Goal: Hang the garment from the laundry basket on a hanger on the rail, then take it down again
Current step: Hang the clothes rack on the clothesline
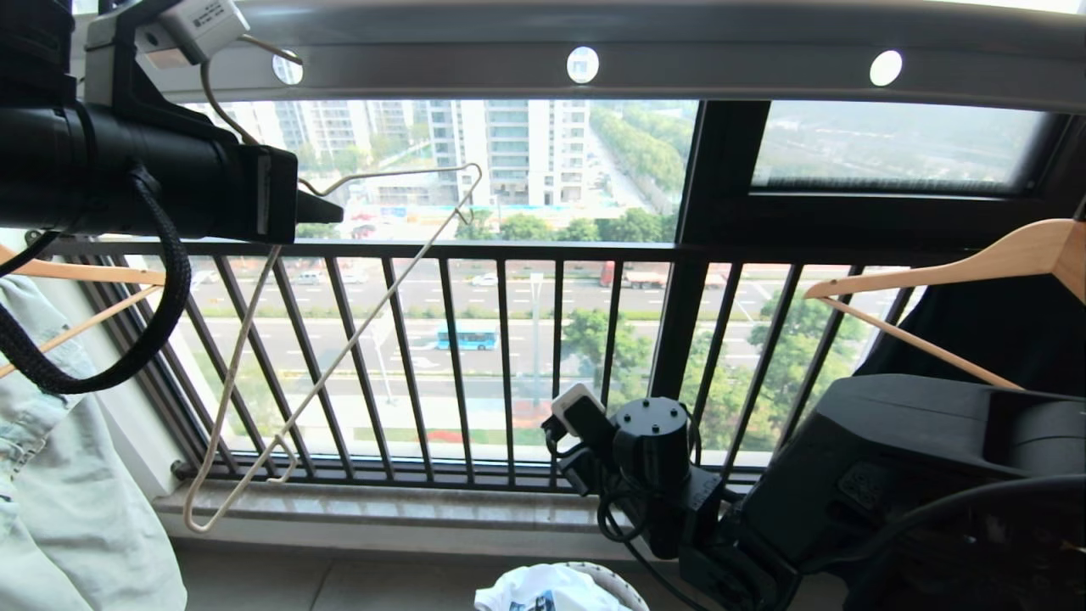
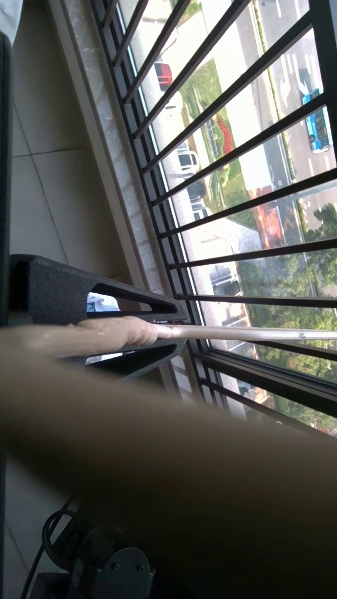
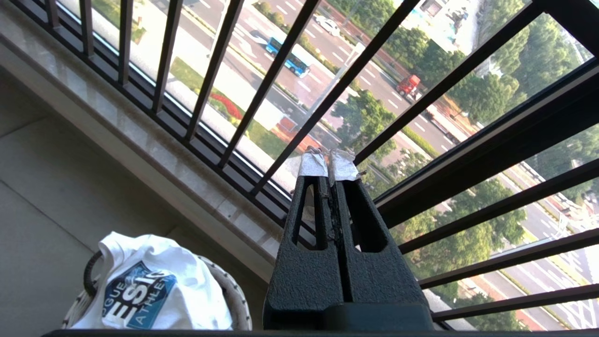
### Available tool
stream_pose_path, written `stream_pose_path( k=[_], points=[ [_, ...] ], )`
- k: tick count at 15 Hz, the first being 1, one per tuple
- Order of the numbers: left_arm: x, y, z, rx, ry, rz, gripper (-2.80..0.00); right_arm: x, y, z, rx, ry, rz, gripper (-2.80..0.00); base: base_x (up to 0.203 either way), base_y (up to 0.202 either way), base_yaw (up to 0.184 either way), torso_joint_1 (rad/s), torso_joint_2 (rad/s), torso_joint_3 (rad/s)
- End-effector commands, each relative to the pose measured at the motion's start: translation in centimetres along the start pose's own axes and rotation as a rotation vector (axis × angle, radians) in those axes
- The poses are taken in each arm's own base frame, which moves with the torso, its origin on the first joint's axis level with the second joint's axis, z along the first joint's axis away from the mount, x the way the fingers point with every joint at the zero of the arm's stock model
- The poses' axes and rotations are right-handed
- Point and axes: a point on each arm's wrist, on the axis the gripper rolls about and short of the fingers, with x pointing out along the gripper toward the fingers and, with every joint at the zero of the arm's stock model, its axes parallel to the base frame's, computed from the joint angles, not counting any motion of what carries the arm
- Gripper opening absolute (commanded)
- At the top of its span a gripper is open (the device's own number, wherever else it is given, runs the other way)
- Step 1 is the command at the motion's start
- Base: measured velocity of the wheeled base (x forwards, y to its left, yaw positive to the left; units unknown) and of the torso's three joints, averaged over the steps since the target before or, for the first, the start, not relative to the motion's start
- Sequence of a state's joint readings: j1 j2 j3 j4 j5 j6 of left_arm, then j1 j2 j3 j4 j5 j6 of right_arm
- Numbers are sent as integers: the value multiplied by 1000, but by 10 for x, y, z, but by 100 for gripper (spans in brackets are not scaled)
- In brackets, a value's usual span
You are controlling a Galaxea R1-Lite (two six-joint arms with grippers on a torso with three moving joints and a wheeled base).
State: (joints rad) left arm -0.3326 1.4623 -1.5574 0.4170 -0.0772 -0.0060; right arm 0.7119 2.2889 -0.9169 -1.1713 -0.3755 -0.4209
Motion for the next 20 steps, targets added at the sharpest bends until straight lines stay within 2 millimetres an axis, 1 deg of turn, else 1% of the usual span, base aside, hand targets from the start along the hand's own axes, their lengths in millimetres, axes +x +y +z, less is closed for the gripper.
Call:
stream_pose_path(
  k=[1, 3, 8, 11, 14, 17, 20],
  points=[
    [7, 2, 1, 16, 9, 8, -280, 0, 0, 0, -1, -3, -3, -280, 0, 0, 0, 0, 0, 0],
    [12, 8, 0, 22, 18, 31, -280, 1, 0, -1, -1, -2, -5, -280, 0, 0, 0, 0, 0, 0],
    [5, 9, 1, 21, 6, 37, -280, 2, -2, -1, 0, -1, -9, -280, 0, 0, 0, 0, 0, 0],
    [5, 10, 2, 22, 3, 39, -280, 2, -2, -1, 0, 0, -9, -280, 0, 0, 0, 0, 0, 0],
    [2, 16, 1, 14, 2, 63, -280, 2, -2, -1, 1, -3, -10, -280, 0, 0, 0, 0, 0, 0],
    [8, 16, 0, 12, 17, 62, -280, 2, -2, -1, -1, -1, -9, -280, 0, 0, 0, 0, 0, 0],
    [21, 17, -4, 13, 46, 55, -280, 3, -2, -2, -2, 2, -10, -280, 0, 0, 0, 0, 0, 0]
  ],
)
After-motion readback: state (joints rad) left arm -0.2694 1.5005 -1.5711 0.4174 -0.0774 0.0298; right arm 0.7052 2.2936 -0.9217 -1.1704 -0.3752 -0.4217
